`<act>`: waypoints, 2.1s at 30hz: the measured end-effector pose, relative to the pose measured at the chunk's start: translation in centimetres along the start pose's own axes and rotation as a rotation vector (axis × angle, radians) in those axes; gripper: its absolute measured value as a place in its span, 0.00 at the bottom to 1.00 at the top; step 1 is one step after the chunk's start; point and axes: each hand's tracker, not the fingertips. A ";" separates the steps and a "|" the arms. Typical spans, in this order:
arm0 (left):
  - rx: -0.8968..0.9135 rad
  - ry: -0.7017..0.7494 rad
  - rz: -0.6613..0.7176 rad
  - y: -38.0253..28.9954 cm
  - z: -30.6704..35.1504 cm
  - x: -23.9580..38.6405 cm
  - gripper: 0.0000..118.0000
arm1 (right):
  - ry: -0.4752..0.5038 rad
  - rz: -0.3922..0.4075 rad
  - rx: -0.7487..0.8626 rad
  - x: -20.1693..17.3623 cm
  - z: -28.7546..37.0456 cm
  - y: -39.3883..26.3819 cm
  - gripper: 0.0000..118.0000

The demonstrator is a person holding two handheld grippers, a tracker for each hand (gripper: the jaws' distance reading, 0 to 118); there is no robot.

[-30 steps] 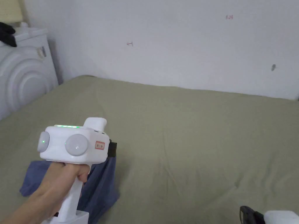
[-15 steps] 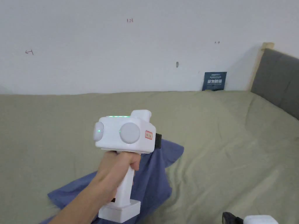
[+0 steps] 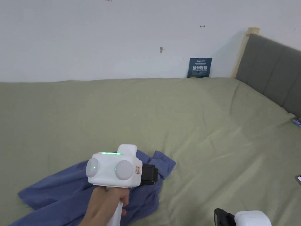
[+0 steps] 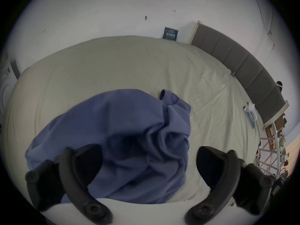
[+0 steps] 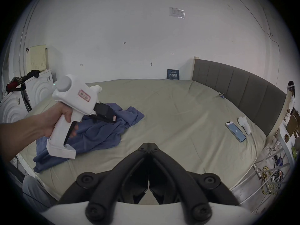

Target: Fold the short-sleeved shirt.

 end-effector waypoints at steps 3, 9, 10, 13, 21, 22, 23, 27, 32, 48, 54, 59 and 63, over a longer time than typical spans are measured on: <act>0.100 0.020 0.042 -1.4 6.1 -1.4 0.99 | 0.022 -0.006 0.018 -0.7 0.5 0.4 0.01; 0.361 0.140 0.054 -7.8 20.2 -3.6 0.98 | 0.072 -0.006 0.070 -2.7 1.9 1.4 0.02; 0.406 0.163 0.077 -9.7 23.1 -4.1 0.98 | 0.082 -0.005 0.078 -3.1 2.4 1.6 0.02; 0.501 0.248 0.100 -14.1 29.1 -5.0 0.83 | 0.114 0.015 0.115 -4.5 4.1 2.1 0.02; 0.593 0.404 0.162 -22.6 36.5 -7.6 0.00 | 0.165 0.049 0.154 -7.3 7.1 1.4 0.02; 0.602 0.426 0.151 -23.1 36.9 -7.9 0.00 | 0.167 0.048 0.158 -7.5 7.5 1.2 0.02; 0.605 0.446 0.148 -23.7 37.2 -8.1 0.00 | 0.178 0.044 0.157 -7.6 7.6 1.1 0.02; 0.582 0.453 0.173 -24.8 37.7 -9.4 0.00 | 0.184 0.050 0.154 -8.2 7.7 0.9 0.02; 0.529 0.431 0.222 -25.0 37.0 -12.0 0.00 | 0.190 0.048 0.144 -8.4 7.5 0.9 0.02; 0.049 0.373 0.314 -19.3 21.5 -26.6 0.96 | 0.218 0.098 0.019 -10.8 2.5 -0.8 0.02; -0.093 0.441 0.299 -17.6 16.0 -28.8 1.00 | 0.213 0.114 -0.039 -11.2 0.5 -1.7 0.02; -0.129 0.499 0.238 -18.2 13.9 -27.2 0.96 | 0.217 0.110 -0.066 -10.9 0.0 -2.1 0.02; -0.068 0.385 0.263 -18.0 15.9 -25.5 0.50 | 0.221 0.101 -0.071 -10.4 -0.2 -2.2 0.02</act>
